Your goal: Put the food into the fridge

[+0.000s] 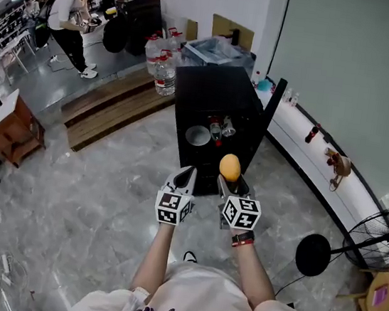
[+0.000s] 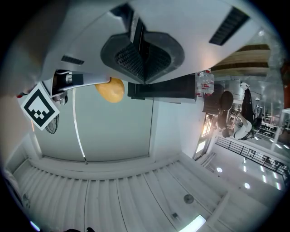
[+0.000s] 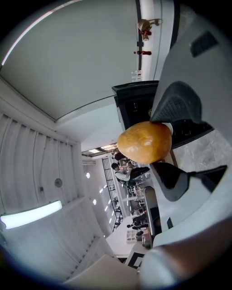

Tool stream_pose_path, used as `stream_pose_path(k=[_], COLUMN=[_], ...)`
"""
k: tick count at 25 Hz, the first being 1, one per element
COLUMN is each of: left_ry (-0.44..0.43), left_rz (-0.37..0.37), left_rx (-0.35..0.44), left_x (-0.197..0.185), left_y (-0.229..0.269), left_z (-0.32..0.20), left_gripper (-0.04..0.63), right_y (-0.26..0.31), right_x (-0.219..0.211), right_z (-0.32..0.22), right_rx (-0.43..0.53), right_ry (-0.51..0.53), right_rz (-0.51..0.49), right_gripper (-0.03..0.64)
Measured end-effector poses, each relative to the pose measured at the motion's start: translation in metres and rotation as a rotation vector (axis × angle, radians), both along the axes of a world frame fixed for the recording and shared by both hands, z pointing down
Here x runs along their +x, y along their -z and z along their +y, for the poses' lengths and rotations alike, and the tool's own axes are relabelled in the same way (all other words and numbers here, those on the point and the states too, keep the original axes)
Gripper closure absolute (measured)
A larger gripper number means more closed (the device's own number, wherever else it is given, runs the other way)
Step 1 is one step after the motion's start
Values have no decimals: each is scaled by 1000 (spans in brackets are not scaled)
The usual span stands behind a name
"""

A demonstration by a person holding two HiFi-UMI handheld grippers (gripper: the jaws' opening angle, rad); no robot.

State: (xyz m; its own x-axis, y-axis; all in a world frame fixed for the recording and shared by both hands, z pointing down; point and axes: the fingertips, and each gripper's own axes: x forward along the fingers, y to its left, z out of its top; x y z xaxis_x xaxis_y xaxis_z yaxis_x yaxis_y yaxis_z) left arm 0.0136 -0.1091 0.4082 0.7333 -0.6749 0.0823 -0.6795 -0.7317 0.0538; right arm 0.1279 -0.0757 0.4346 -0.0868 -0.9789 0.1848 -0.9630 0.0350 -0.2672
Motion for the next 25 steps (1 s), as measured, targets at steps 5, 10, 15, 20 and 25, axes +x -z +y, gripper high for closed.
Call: stream_pose_path(k=[5,10,15,20,25], left_ry=[4,7,8,28,52], left_rz=[-10,-9,-25,-30,-37], left_rx=[-17,-59,-122,-160,-197], left_x=[-12,-16,-7,7,9], left_y=[-13,-34,-66,-93,-118], left_z=[-32,-53,-79,-112,-138], left_gripper=[577,577,577,577,577], right_y=[-9,-31,-58,-85,-118], right_x=[-17,-22,-17,-2,2], right_z=[-41,-67,-98,-134,-165], right_rx=[-10,-51,-103,-145,-202], right_ry=[32,49,75,93,127], right_rz=[-8,-17,-12,-25,-22], right_gripper=[328,328,328,328,328])
